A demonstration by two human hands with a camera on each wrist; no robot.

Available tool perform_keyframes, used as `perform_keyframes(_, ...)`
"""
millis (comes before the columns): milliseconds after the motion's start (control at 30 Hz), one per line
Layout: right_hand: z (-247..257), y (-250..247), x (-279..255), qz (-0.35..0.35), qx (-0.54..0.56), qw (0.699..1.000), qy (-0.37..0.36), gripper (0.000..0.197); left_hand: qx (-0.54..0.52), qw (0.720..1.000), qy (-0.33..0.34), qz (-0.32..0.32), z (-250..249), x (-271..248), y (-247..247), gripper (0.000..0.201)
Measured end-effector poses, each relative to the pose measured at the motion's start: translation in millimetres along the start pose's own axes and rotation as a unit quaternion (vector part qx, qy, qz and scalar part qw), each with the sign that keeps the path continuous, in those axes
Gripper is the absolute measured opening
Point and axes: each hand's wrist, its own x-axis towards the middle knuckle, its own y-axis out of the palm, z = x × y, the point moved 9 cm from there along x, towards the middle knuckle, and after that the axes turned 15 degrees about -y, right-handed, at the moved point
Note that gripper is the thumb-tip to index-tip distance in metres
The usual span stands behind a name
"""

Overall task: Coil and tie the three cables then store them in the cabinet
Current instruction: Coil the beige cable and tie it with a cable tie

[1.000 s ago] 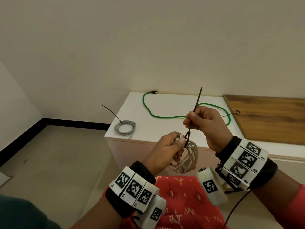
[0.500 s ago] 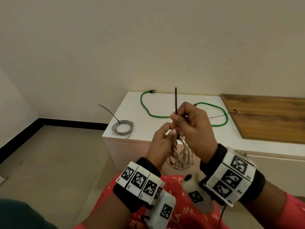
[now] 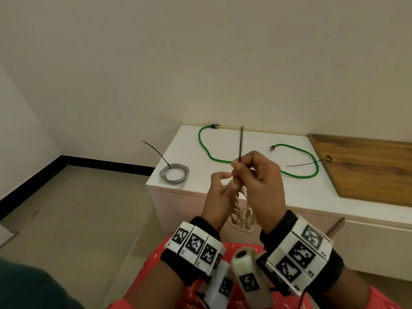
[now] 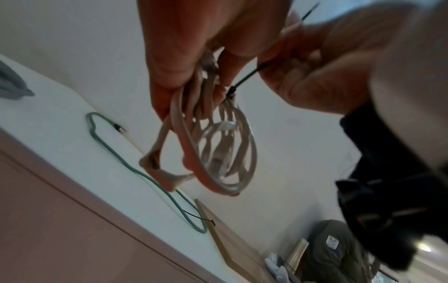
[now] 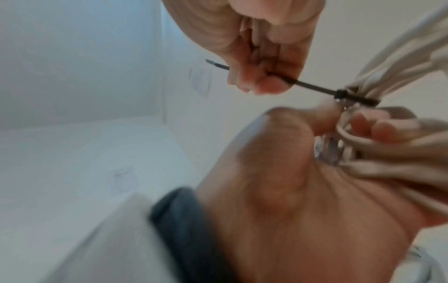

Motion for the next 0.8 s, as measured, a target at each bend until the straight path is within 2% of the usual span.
perform_keyframes(67, -14, -11, 16, -0.021, 0.047, 0.998, 0.043, 0.022, -0.006, 0.999, -0.025, 0.023, 5, 12, -1, 0.010)
perform_keyframes(167, -43, -21, 35, -0.019, 0.087, 0.989, 0.119, 0.014, -0.026, 0.998, -0.051, 0.035, 5, 30, -5, 0.027)
perform_keyframes(267, -77, -22, 42, 0.050, 0.013, 0.984, 0.168, 0.007, -0.058, 0.995, -0.075, 0.010, 3, 54, -23, 0.031)
perform_keyframes(333, -105, -19, 34, 0.117, -0.056, 0.969, 0.212, 0.010, -0.084, 0.992, -0.095, -0.001, 3, 71, -34, 0.033)
perform_keyframes(433, -143, -8, 14, 0.180, -0.044, 0.940, 0.288, 0.022, -0.141, 0.981, -0.136, -0.008, 8, 90, -44, 0.031)
perform_keyframes(500, -161, 0, 12, 0.180, -0.023, 0.935, 0.305, 0.024, -0.168, 0.971, -0.167, -0.019, 18, 102, -50, 0.030)
perform_keyframes(667, -203, 11, 22, 0.172, -0.042, 0.926, 0.334, 0.029, -0.127, 0.963, -0.228, -0.072, 52, 132, -68, 0.037)
perform_keyframes(800, -235, 14, 25, 0.175, -0.057, 0.914, 0.362, 0.019, -0.082, 0.958, -0.255, -0.105, 73, 153, -81, 0.032)
